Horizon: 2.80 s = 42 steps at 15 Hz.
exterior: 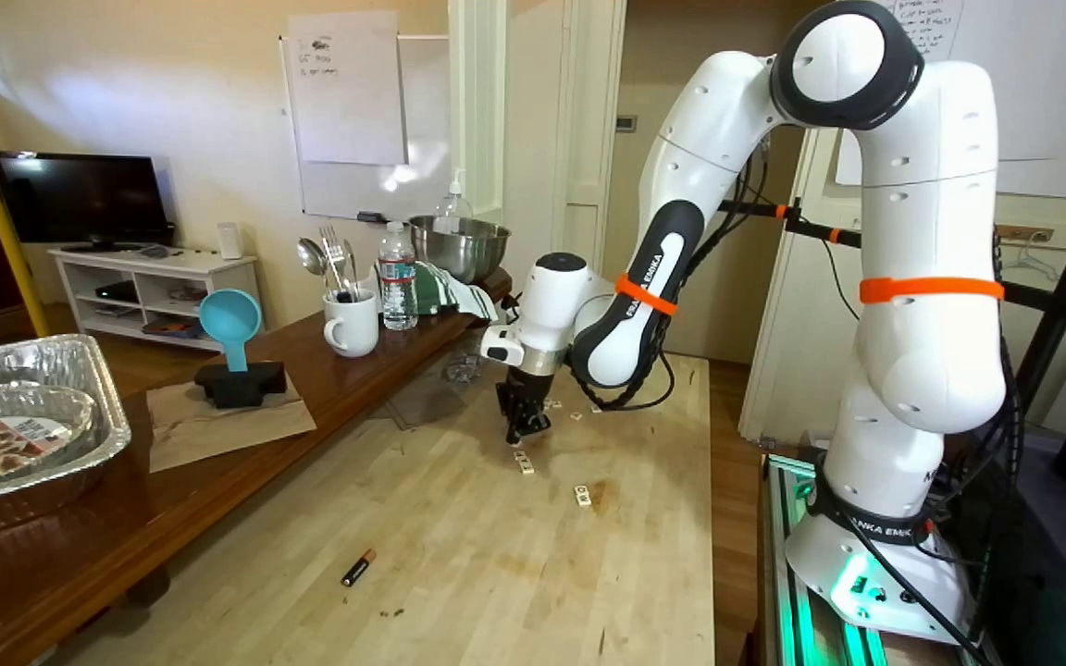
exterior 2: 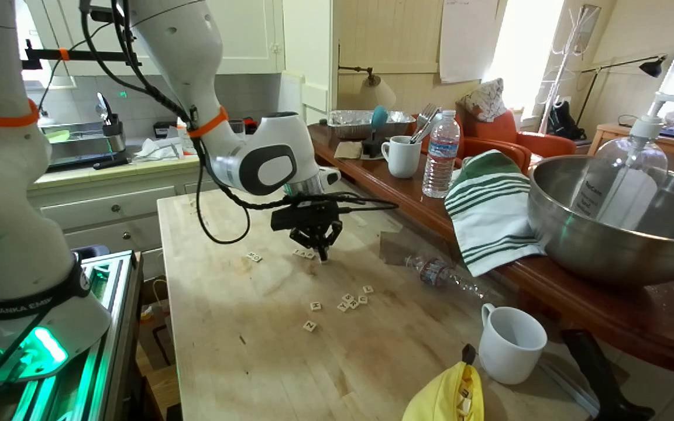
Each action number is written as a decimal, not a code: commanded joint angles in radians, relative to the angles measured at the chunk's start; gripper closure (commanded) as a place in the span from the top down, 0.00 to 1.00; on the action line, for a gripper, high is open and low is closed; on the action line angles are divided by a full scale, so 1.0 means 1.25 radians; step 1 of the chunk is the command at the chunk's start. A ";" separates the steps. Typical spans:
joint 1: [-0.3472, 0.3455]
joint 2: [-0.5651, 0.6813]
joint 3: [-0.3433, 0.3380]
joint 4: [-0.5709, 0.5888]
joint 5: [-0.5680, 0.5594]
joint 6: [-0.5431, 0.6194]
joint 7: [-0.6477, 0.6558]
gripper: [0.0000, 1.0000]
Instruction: Spell the word 'Lame' using the tiles.
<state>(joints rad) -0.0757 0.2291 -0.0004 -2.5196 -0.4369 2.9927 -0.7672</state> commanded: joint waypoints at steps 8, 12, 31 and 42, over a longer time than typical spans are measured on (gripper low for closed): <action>-0.095 -0.038 0.092 -0.013 0.260 -0.008 0.010 0.00; -0.074 -0.022 0.052 0.016 0.252 -0.054 0.108 0.00; -0.062 0.021 0.072 0.045 0.345 -0.091 0.279 0.00; -0.034 0.011 0.041 0.025 0.198 -0.059 0.222 0.00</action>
<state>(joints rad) -0.1448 0.2376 0.0818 -2.4728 -0.1130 2.8847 -0.4611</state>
